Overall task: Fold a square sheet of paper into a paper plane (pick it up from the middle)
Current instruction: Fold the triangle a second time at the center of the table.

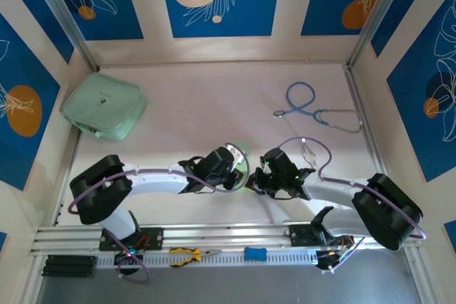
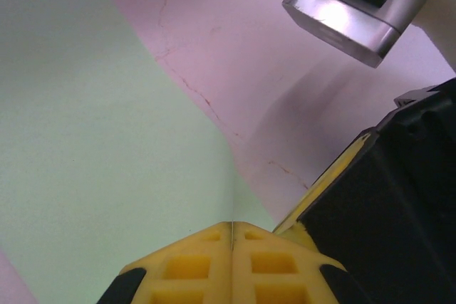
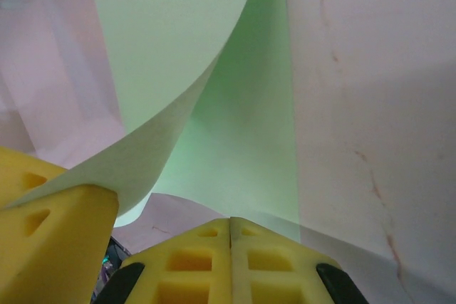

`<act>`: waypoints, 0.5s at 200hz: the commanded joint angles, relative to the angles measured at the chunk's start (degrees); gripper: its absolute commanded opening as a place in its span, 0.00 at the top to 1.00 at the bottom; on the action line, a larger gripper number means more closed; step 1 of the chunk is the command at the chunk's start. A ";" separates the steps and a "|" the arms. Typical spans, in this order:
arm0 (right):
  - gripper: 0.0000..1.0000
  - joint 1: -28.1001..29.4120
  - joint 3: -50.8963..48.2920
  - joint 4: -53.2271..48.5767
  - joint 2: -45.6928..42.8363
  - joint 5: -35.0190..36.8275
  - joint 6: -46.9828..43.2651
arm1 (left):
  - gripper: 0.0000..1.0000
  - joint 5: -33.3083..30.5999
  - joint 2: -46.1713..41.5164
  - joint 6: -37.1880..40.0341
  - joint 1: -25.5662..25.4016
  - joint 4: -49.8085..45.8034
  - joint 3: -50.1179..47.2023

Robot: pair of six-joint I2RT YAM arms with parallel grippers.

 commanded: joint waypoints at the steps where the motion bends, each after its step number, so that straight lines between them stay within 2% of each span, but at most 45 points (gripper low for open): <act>1: 1.00 0.72 -0.73 4.10 2.19 2.38 1.87 | 1.00 0.98 0.19 -1.18 0.66 0.85 1.19; 20: 1.00 1.31 -1.19 7.28 4.51 2.21 2.64 | 1.00 1.07 0.20 -1.37 0.73 1.01 0.99; 50: 1.00 1.25 -0.56 4.61 7.51 3.07 1.84 | 1.00 1.82 0.58 -1.66 1.23 1.37 0.93; 80: 1.00 -0.80 -2.14 -0.83 5.41 4.63 0.17 | 1.00 4.15 1.12 -2.21 2.28 2.86 0.31; 100: 1.00 -2.26 -3.06 -1.54 2.53 3.80 -1.34 | 0.96 6.36 1.97 -2.25 2.85 3.52 0.47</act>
